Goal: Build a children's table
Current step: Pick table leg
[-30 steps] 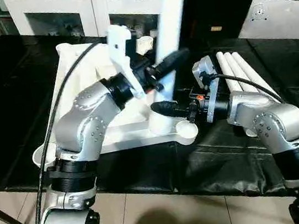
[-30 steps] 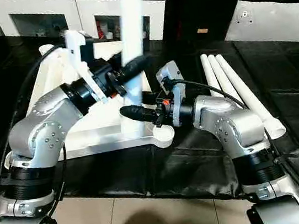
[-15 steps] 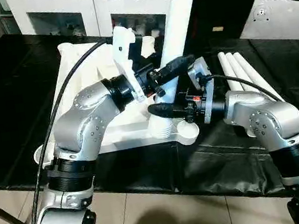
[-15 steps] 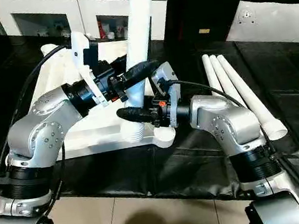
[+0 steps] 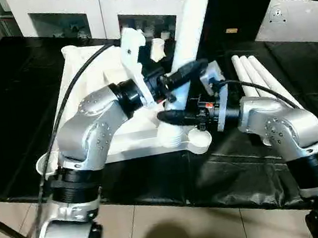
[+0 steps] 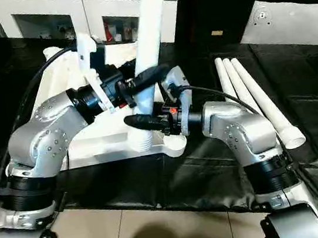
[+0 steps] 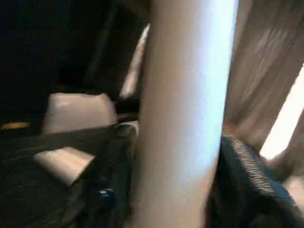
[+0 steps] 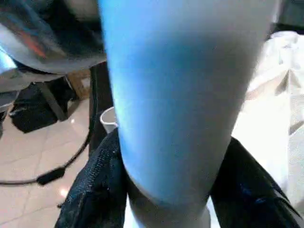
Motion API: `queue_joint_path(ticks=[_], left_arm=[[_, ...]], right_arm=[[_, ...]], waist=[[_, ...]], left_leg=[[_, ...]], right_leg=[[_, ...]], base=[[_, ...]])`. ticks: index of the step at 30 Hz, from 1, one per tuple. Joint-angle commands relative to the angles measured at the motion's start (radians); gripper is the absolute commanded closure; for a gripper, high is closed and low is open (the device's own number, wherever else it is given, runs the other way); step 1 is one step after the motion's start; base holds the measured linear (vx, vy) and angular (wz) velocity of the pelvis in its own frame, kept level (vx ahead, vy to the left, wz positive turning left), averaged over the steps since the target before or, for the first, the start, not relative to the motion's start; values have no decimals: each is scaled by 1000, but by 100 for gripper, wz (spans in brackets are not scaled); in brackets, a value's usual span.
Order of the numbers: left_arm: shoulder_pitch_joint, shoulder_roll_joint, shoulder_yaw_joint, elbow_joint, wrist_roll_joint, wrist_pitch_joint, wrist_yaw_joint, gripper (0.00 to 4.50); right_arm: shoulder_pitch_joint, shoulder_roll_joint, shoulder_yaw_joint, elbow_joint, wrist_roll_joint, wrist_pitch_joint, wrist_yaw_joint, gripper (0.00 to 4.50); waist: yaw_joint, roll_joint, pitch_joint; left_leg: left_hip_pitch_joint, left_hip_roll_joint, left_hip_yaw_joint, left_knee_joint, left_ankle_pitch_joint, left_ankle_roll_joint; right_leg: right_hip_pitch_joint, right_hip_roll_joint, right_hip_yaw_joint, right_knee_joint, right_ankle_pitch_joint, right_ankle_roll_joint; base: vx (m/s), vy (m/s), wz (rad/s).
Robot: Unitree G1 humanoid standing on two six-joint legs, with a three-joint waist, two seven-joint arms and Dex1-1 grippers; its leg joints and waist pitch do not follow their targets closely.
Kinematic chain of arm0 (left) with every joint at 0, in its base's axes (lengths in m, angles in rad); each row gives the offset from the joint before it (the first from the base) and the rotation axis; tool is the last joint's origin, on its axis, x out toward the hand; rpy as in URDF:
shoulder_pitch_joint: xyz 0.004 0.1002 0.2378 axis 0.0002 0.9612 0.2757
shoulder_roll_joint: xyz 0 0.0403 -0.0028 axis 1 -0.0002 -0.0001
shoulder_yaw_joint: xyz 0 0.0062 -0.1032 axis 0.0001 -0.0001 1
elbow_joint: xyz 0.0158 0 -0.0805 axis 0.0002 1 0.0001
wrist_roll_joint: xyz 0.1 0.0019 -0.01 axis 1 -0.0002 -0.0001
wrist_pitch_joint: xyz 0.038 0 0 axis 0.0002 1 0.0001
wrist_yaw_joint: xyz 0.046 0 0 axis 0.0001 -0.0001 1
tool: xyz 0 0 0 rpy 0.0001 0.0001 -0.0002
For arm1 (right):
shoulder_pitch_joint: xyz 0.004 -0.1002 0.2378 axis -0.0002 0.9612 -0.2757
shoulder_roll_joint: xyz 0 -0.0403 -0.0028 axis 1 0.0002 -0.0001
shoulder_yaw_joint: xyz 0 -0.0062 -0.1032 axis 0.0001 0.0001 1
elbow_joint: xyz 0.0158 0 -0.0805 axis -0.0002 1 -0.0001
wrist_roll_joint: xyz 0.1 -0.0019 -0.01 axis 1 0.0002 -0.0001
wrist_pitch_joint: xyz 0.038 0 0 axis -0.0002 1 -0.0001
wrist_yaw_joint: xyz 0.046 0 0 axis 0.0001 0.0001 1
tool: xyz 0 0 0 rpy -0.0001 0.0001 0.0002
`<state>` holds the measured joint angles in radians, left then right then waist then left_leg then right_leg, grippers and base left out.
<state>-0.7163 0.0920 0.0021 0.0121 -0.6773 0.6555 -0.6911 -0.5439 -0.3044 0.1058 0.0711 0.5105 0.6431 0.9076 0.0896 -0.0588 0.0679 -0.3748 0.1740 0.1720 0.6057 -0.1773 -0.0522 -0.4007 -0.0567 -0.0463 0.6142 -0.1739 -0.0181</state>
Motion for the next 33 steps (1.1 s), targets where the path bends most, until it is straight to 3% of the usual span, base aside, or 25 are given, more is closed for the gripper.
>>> queue_joint_path(ticks=[1,3,4,5,7,8,9,10,15,16,17,21,22,23,24,26,28,32,33], left_arm=[[-32,-24,-6,-64,-76,25,-9,176],[-30,-52,22,-69,-128,50,21,148],[-31,-79,51,-65,-173,67,51,142],[-32,-89,62,-63,-189,73,61,131],[-33,-101,75,-63,-201,80,68,111],[-35,-122,96,-66,-208,67,81,111],[-35,-128,102,-68,-208,59,87,96],[-34,-132,107,-73,-204,39,91,96],[-11,-128,141,-68,-140,-34,178,65],[9,-109,144,-69,-82,-68,216,51],[19,-98,145,-68,-54,-82,232,40],[54,-57,148,-61,6,-87,270,6],[85,3,97,-49,88,-95,270,6],[92,18,83,-45,109,-98,269,2],[125,88,9,-21,210,-127,263,2],[139,111,-17,-11,244,-141,259,0],[173,186,-117,40,354,-219,189,0],[193,227,-191,91,424,-296,105,0],[195,233,-206,106,435,-312,89,0]], right_arm=[[13,-4,-5,4,-2,8,-20,262],[23,4,-8,-2,-2,4,-29,262],[32,11,-12,-5,-2,-3,-39,262],[35,14,-13,-6,-2,-6,-43,262],[39,18,-15,-8,-2,-11,-47,262],[47,27,-21,-12,-1,-19,-57,262],[50,31,-24,-14,-1,-23,-62,262],[55,37,-29,-18,-2,-27,-67,262],[73,74,-81,-41,13,-56,-138,262],[80,81,-101,-49,6,-72,-175,262],[83,82,-107,-53,1,-78,-191,262],[92,83,-129,-62,-30,-93,-260,262],[101,80,-136,-67,-62,-101,-298,262],[103,79,-137,-68,-68,-103,-305,262],[115,77,-141,-78,-101,-114,-347,262],[121,76,-143,-83,-115,-117,-367,262],[137,71,-148,-93,-147,-149,-409,262],[152,65,-156,-101,-164,-166,-443,262],[157,67,-160,-104,-167,-167,-453,262]], waist=[[2,26,-80],[-2,21,-77],[-1,34,-75],[0,27,-76],[-1,27,-76],[2,39,-75],[0,33,-75],[1,38,-76],[-2,39,-77],[-3,47,-77],[-6,43,-76],[-7,54,-76],[-7,56,-78],[-6,60,-78],[-9,61,-77],[-8,67,-79],[-8,71,-81],[-9,73,-78],[-12,61,-80]], left_leg=[[15,48,-16,-66,-174,-25],[15,46,-15,-67,-188,-15],[15,47,-14,-67,-206,-21],[16,45,-15,-66,-217,-21],[14,45,-16,-66,-215,-16],[14,44,-18,-66,-211,-13],[13,43,-16,-66,-202,-8],[12,43,-16,-66,-198,-7],[10,45,-18,-68,-187,-3],[12,45,-19,-68,-191,-5],[12,45,-19,-69,-196,-7],[14,44,-19,-71,-200,-20],[15,44,-20,-71,-198,-23],[15,44,-21,-72,-197,-23],[17,43,-19,-73,-206,-25],[20,44,-21,-75,-212,-35],[18,43,-20,-74,-200,-38],[18,42,-18,-76,-213,-39],[17,43,-16,-76,-215,-40]], right_leg=[[57,-76,41,-62,-142,-224],[59,-73,41,-67,-158,-218],[57,-75,41,-72,-180,-218],[60,-75,40,-74,-202,-218],[60,-74,40,-75,-220,-207],[59,-75,40,-76,-240,-195],[59,-74,40,-81,-256,-183],[59,-74,40,-80,-256,-180],[58,-72,39,-79,-246,-166],[57,-72,39,-80,-246,-156],[57,-70,39,-81,-251,-147],[52,-68,39,-82,-258,-131],[52,-67,39,-79,-249,-131],[51,-67,39,-80,-248,-127],[49,-65,40,-80,-250,-119],[47,-66,40,-79,-242,-110],[48,-66,42,-75,-215,-121],[47,-69,44,-79,-218,-129],[50,-70,45,-77,-220,-136]], base=[[0,0,0],[0,0,0],[0,0,0],[0,0,0],[0,0,0],[0,0,0],[0,0,0],[0,0,0],[0,0,0],[0,0,0],[0,0,0],[0,0,0],[0,0,0],[0,0,0],[0,0,0],[0,0,0],[0,0,0],[0,0,0],[0,0,0]])
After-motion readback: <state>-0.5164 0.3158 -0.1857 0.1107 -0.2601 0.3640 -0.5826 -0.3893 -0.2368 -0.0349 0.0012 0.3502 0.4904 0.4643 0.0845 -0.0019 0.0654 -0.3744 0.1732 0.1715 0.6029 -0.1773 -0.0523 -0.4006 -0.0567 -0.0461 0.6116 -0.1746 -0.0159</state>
